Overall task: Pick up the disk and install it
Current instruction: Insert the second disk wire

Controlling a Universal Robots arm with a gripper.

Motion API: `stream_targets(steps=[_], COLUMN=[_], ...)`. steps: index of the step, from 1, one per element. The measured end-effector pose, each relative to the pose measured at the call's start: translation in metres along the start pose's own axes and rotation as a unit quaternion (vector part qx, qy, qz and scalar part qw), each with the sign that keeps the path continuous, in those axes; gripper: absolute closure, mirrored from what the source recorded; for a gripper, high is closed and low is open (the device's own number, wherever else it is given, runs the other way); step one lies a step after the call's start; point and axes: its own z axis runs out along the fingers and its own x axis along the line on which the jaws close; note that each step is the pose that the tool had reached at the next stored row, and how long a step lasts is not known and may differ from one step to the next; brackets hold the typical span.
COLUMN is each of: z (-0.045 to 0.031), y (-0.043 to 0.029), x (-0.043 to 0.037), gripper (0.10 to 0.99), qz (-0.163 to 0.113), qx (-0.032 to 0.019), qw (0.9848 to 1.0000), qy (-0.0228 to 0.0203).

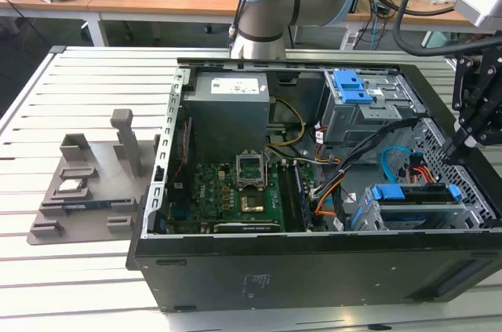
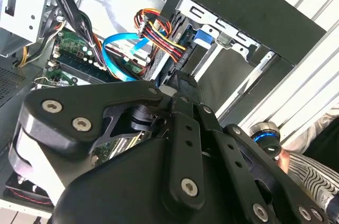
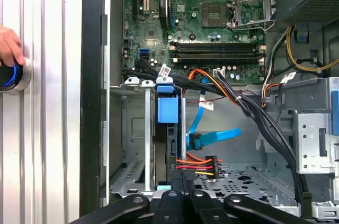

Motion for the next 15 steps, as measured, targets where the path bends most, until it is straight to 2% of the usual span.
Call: stream_targets(steps=[2, 6, 7, 10, 14, 15], z=[0.0006, 0.0025, 0.0029, 0.0048, 0.0070, 0.0070], y=[0.0000, 0.0048, 0.0066, 0.0130, 0.0217, 0.0218], x=[0.0033, 0.0028, 0.0016, -0.0089, -0.0117, -0.0116], gripper=[0.980, 0.980, 0.980, 0.980, 0.980, 0.980], qz=[0.000, 0.000, 0.000, -0.002, -0.002, -0.002], qx=[0.0000, 0.0000, 0.0000, 0.0001, 0.0001, 0.0001], qw=[1.0000, 1.0000, 1.0000, 1.0000, 1.0000, 1.0000], qy=[-0.0001, 0.0000, 0.0001, 0.0001, 0.0001, 0.0001])
